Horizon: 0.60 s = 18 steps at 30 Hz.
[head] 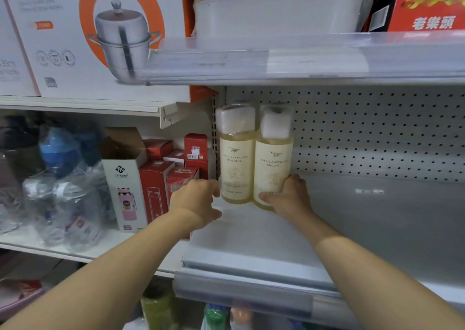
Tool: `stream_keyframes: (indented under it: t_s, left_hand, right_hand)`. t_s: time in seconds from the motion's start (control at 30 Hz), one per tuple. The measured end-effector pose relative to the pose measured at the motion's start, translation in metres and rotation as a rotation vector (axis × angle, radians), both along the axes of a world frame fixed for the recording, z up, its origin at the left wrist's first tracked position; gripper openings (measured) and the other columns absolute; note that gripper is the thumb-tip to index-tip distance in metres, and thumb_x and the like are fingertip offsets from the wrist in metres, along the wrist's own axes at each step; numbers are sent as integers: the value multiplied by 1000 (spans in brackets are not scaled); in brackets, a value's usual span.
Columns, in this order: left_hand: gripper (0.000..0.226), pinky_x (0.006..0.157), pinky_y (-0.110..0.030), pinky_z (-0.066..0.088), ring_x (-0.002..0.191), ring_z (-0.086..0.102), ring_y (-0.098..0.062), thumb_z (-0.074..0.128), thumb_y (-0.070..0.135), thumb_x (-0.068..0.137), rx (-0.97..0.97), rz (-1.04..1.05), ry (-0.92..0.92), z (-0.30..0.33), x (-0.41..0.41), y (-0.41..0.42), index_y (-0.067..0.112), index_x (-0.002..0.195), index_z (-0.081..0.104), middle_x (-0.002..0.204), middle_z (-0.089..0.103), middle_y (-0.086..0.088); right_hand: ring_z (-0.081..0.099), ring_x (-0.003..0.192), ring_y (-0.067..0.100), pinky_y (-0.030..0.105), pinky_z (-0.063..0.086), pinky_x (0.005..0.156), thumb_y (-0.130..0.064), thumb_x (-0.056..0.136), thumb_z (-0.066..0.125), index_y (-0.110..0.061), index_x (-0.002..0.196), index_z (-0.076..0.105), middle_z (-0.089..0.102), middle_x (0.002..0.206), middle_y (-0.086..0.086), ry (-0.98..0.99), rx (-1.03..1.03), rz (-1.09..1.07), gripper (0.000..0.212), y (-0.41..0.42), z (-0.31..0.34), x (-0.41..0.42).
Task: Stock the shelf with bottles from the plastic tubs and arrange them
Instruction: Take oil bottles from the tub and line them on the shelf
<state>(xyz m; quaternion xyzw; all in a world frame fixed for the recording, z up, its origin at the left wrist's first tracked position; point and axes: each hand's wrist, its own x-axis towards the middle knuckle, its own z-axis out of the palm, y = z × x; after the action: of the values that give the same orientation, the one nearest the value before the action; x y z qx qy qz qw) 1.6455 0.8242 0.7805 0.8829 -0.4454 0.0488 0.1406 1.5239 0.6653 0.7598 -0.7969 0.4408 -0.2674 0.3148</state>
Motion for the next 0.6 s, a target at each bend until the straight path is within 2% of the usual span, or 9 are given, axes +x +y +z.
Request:
stream_keyframes:
  t_s: [0.17, 0.33, 0.4, 0.5, 0.6]
  left_hand:
    - [36, 81, -33, 55, 91, 59, -13, 74, 35, 80, 30, 20, -12, 2, -4, 1, 27, 111, 57, 96, 58, 11]
    - [35, 73, -31, 55, 87, 62, -15, 72, 35, 82, 85, 70, -3, 7, -16, 10, 28, 111, 54, 101, 56, 9]
    - [37, 74, -33, 56, 91, 63, -17, 72, 36, 82, 96, 111, 18, 10, -25, 18, 28, 112, 53, 108, 56, 8]
    - [36, 71, -30, 48, 92, 59, -18, 72, 37, 81, 72, 164, 16, 13, -41, 33, 28, 111, 54, 106, 56, 5]
    - [36, 69, -30, 42, 88, 57, -19, 71, 36, 82, 71, 213, -25, 13, -63, 53, 23, 112, 57, 100, 59, 2]
  right_hand:
    - [52, 115, 37, 42, 48, 92, -33, 70, 82, -2, 130, 35, 39, 130, 16, 17, 15, -9, 82, 0, 3, 3]
    - [51, 112, 35, 37, 49, 87, -36, 71, 81, -2, 133, 30, 36, 129, 15, 44, 43, 34, 87, 6, 5, -6]
    - [49, 114, 34, 40, 49, 91, -41, 71, 79, -5, 133, 30, 35, 126, 14, 53, 21, 66, 87, 12, 3, -15]
    - [41, 120, 33, 45, 45, 97, -42, 76, 73, -8, 132, 31, 37, 126, 14, 118, -37, 132, 78, 25, 7, -30]
    - [36, 122, 31, 41, 43, 98, -41, 80, 68, -11, 136, 32, 37, 132, 13, 223, -128, 224, 73, 45, 18, -46]
